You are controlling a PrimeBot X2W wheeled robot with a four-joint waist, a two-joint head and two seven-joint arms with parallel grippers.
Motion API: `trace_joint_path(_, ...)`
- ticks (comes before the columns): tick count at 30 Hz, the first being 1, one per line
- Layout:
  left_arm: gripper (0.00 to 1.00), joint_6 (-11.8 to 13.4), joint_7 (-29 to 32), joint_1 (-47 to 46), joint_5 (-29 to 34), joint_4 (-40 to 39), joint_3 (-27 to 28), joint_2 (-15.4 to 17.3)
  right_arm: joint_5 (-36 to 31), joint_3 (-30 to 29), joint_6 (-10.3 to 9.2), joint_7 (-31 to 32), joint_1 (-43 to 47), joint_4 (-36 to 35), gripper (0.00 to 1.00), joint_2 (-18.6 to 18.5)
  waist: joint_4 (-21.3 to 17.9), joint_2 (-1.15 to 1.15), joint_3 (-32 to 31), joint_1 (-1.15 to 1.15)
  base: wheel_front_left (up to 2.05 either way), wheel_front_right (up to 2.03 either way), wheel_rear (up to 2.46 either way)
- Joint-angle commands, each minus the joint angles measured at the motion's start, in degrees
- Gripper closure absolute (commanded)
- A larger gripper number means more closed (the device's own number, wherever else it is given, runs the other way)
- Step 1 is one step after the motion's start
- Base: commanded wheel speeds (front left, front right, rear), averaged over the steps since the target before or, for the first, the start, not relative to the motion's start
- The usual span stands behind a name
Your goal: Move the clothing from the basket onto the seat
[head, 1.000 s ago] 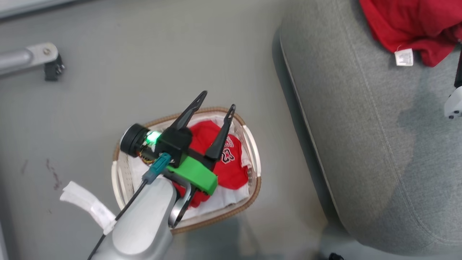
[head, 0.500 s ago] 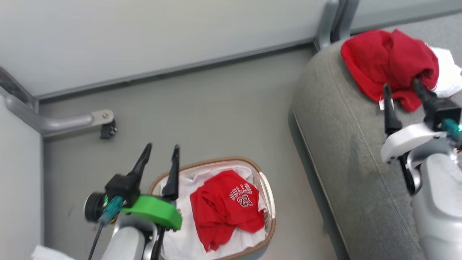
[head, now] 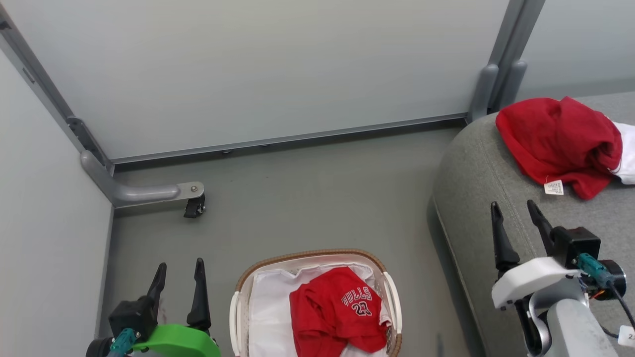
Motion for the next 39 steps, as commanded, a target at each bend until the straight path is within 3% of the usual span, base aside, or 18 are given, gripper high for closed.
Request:
trace_joint_path(1, 0.0, -0.11, 0.03, 1.05, -0.41, -0.05, 0.19, 0.05, 1.01, 0.74, -0.08, -0.02, 1.66, -0.61, 0.0, -0.08, 1.18, 0.0, -0.84, 0.01, 0.0, 0.0, 0.0)
trace_joint_path(14, 0.0, 0.11, 0.03, 1.72, -0.89, 0.03, -1.25, 0.04, 3.44, 2.97, -0.08, -0.02, 5.86, -3.49, 0.0, -0.12, 3.46, 0.0, -0.5, 0.01, 0.0, 0.0, 0.0)
trace_joint_path(39, 0.0, -0.06, 0.03, 0.59, -0.06, -0.2, -1.42, 0.03, 3.35, 3.93, -0.08, -0.02, 5.9, -3.55, 0.0, -0.11, 2.73, 0.0, -0.57, 0.01, 0.0, 0.0, 0.0)
